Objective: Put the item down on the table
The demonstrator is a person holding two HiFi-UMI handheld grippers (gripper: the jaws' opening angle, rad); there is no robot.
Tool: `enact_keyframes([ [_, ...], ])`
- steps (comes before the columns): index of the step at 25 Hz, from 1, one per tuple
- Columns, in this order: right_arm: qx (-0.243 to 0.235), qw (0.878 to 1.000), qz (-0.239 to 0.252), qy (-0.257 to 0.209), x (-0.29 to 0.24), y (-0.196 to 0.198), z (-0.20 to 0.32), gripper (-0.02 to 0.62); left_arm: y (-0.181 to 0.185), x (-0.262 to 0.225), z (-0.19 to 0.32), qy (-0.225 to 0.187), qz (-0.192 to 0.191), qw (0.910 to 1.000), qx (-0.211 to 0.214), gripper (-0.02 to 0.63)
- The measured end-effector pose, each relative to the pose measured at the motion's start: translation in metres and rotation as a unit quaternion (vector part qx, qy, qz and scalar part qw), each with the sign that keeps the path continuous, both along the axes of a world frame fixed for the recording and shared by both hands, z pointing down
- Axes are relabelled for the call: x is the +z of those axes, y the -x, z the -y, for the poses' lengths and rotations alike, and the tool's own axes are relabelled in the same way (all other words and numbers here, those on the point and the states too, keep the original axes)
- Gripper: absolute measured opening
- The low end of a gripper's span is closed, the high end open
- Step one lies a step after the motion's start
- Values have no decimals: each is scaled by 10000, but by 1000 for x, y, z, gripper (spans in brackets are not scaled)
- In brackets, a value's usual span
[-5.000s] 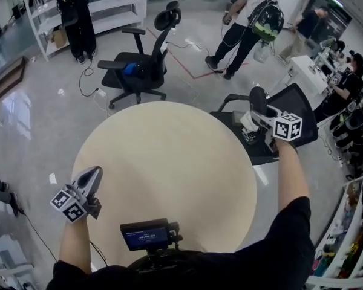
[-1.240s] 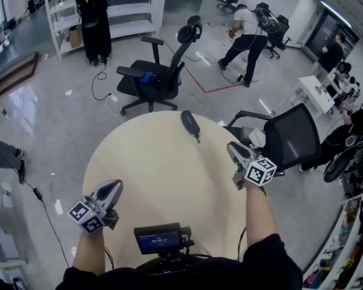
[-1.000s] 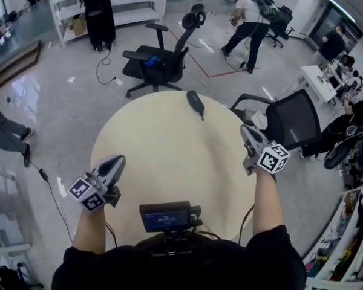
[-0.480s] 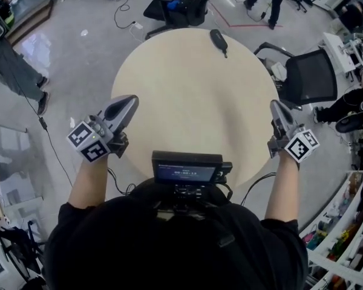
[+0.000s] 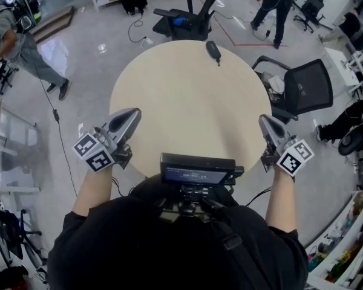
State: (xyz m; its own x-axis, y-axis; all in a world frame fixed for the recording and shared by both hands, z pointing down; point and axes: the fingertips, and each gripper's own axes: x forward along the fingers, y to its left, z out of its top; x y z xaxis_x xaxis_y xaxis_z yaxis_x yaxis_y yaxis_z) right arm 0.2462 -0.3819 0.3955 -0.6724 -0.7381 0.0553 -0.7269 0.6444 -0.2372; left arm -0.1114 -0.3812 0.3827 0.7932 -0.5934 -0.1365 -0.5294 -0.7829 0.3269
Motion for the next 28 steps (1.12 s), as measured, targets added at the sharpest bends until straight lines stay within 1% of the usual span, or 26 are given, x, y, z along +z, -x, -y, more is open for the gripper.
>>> enact_keyframes([
  [2,-151,9999,-34,-53,0,-4,-11,5,-13,3,-19,32,-29,10000,-77,0],
  [6,-363,9993,17,-43,8,-30,-44,5,-56,2,-67,42,11,9999,-162,1],
  [9,-402,9992,51,23,15,-37,-42,5,-73,-1,-75,-30,-50,9999,-111,2],
  [13,-365,9993,75,-71,9,-21,-35,5,-63,-7,-70,-138,-134,9998,-19,2],
  [16,-388,9991,52,-176,2,-5,-35,5,-53,-5,-69,-147,-123,9998,17,0],
  [22,-405,9987,-16,-317,-4,31,-24,5,-22,-1,-54,-176,-166,9997,66,1],
  [28,-399,9988,-27,-293,-5,39,-23,5,-16,-3,-49,-160,-188,9996,110,1],
])
